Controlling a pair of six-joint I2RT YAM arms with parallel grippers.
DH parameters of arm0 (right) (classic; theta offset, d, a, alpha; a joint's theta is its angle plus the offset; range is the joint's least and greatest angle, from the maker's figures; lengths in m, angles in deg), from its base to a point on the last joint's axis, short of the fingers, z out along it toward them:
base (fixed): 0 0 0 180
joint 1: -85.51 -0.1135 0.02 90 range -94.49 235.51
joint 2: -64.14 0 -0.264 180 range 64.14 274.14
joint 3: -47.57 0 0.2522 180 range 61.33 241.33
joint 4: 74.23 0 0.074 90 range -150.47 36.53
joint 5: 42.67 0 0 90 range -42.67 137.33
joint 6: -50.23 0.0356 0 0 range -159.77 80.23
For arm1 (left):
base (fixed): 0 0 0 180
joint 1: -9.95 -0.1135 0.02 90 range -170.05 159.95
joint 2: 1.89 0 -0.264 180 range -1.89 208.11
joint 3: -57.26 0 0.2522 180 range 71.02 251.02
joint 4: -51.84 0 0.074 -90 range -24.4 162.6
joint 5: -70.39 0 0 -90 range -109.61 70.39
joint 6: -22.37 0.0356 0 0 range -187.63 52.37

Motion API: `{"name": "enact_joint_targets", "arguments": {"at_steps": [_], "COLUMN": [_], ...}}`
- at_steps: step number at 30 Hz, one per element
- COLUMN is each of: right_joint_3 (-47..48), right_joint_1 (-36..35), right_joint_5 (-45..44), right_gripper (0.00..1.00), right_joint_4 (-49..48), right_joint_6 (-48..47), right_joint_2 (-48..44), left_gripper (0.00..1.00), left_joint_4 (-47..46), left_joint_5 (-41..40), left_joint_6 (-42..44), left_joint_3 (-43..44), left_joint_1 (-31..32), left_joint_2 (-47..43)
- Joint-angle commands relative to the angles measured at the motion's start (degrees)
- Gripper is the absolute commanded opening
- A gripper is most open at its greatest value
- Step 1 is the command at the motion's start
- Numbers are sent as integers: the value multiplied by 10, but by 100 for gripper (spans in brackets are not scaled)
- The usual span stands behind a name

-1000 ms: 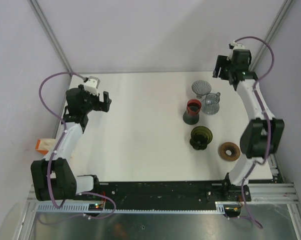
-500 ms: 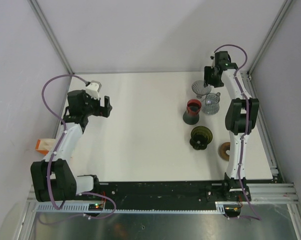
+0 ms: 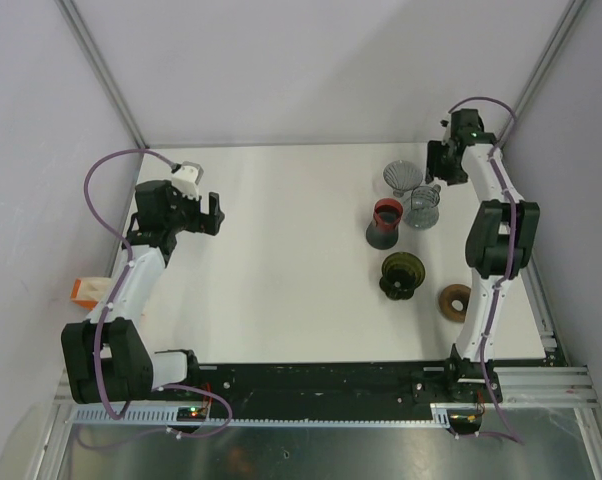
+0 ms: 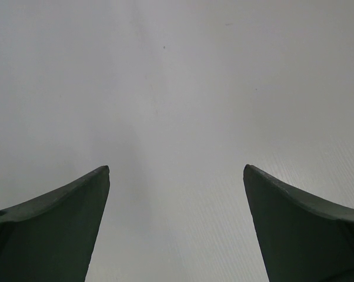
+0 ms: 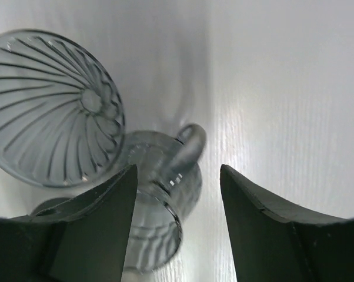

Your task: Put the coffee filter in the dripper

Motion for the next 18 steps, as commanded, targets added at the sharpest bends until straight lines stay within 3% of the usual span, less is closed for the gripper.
{"name": "enact_joint_targets", "arguments": {"at_steps": [1,7,18], "right_joint_3": [-56,-113,-142], "right_joint_1": [10,10,2], "right_joint_5": [12,20,14], "right_gripper": [64,63,49], "right_joint_4": [-26,-34,-30], "right_joint_6": [-7,-6,-7], "right_joint_2": [-88,-129,-116], "left_gripper": [100,100,100], "left_joint_4": [0,0,2], "left_joint_5": [4,7,2], "left_joint_6": [14,14,17], "left_joint_3": [16,15,16], "left_joint_1": [2,2,2], "left_joint_2": [-3,-4,-9]}}
